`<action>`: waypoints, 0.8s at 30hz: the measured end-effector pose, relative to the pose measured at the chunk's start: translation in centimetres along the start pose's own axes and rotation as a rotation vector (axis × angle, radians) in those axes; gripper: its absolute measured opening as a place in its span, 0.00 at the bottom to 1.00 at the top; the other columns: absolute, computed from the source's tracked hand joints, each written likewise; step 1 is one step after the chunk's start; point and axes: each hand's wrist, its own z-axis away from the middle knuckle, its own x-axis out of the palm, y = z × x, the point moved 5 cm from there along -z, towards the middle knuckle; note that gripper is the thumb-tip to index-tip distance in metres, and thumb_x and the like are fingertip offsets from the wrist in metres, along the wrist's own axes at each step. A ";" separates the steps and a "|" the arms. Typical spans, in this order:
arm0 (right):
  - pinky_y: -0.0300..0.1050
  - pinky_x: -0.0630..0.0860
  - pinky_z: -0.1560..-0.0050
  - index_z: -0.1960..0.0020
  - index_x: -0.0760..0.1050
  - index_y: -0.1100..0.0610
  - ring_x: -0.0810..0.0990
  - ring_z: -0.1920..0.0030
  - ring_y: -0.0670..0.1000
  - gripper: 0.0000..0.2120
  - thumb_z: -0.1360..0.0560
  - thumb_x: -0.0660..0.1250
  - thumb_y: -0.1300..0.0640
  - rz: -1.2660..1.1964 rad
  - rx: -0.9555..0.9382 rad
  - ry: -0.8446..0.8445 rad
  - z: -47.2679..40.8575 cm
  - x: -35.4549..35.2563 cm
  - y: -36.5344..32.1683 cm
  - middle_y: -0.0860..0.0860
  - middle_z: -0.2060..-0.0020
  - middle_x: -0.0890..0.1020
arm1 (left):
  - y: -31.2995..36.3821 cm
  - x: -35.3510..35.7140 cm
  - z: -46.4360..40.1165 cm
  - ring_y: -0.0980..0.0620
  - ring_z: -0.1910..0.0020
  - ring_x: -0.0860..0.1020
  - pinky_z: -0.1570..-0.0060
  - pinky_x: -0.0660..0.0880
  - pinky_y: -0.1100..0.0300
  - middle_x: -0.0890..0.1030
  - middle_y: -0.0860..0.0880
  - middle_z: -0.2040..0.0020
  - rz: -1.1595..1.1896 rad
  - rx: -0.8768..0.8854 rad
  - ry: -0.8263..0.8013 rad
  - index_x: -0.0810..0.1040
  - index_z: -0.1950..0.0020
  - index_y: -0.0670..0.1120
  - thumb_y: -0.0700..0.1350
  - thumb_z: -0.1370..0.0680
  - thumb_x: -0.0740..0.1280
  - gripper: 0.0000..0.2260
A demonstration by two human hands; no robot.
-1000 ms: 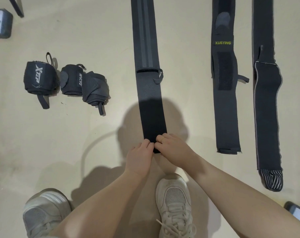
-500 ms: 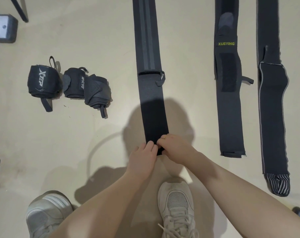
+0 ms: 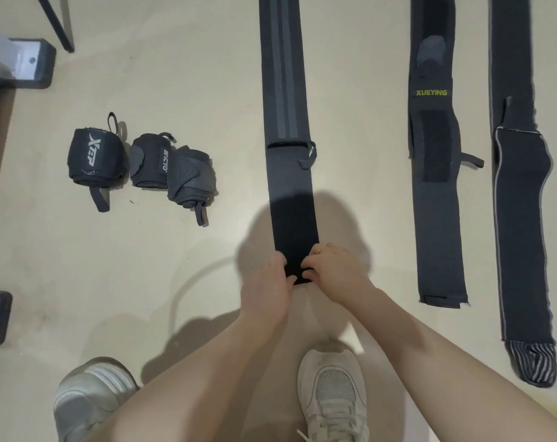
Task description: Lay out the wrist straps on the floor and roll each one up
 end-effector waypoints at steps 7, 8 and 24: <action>0.43 0.66 0.59 0.53 0.74 0.59 0.71 0.53 0.52 0.05 0.23 0.64 0.57 -0.044 0.133 0.205 -1.0 -0.9 0.0 0.50 0.54 0.72 | 0.9 1.3 0.6 0.49 0.60 0.76 0.59 0.67 0.60 0.78 0.49 0.56 -0.266 0.320 0.150 0.71 0.52 0.45 0.39 0.37 0.74 0.18; 0.42 0.65 0.60 0.55 0.76 0.60 0.73 0.53 0.52 0.06 0.24 0.66 0.57 0.031 0.092 0.248 -0.9 -1.1 -0.3 0.51 0.54 0.73 | 0.9 1.1 0.6 0.49 0.59 0.76 0.58 0.64 0.60 0.78 0.49 0.56 -0.277 0.339 0.180 0.70 0.50 0.46 0.39 0.36 0.71 0.18; 0.46 0.68 0.50 0.44 0.72 0.53 0.69 0.42 0.51 0.08 0.22 0.62 0.52 -0.245 0.254 0.266 -1.4 -1.5 1.8 0.47 0.49 0.79 | 0.6 -2.0 -4.0 0.48 0.40 0.70 0.45 0.66 0.59 0.71 0.49 0.36 -0.132 0.231 0.072 0.72 0.37 0.44 0.45 0.19 0.59 0.12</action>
